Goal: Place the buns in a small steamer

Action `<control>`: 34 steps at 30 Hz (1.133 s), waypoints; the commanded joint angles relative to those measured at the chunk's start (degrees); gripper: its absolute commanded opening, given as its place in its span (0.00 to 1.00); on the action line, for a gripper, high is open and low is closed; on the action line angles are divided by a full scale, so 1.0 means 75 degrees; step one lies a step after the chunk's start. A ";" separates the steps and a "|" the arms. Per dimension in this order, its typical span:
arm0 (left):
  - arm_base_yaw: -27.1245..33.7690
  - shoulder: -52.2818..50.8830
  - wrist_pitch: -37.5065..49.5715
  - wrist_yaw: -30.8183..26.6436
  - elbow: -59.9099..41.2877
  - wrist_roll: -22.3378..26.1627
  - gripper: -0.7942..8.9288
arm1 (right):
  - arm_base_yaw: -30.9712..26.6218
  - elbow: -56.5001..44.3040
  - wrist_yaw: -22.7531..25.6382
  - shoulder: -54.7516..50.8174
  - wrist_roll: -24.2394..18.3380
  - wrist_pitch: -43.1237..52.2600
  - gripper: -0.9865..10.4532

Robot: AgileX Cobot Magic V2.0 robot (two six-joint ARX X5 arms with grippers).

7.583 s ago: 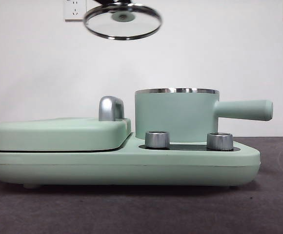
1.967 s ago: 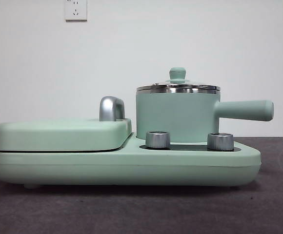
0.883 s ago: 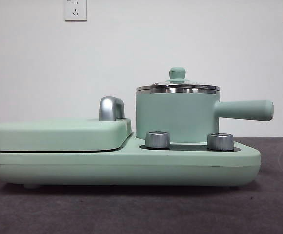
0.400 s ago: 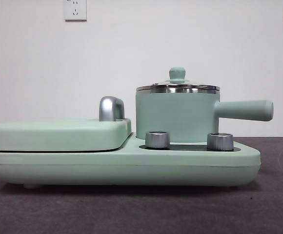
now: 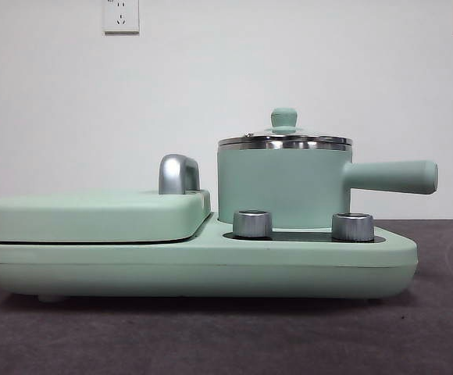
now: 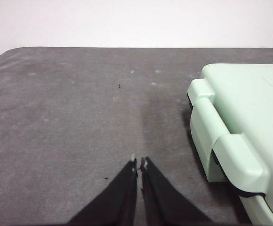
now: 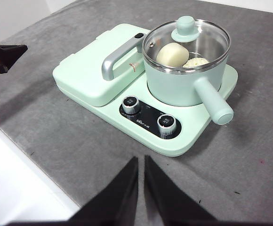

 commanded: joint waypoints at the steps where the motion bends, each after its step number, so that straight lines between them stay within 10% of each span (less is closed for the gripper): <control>1: 0.0006 -0.0015 -0.0035 -0.0003 -0.0149 0.0105 0.10 | 0.0061 0.0052 0.0003 -0.0009 -0.0026 0.0093 0.10; 21: 0.0006 -0.0015 -0.0035 -0.0003 -0.0149 0.0108 0.10 | -0.4826 -0.4441 0.0143 -0.1282 -0.0627 0.5007 0.10; 34: 0.0006 -0.0015 -0.0035 -0.0003 -0.0149 0.0105 0.10 | -0.5829 -0.6493 0.0064 -0.1999 -0.1332 0.7053 0.10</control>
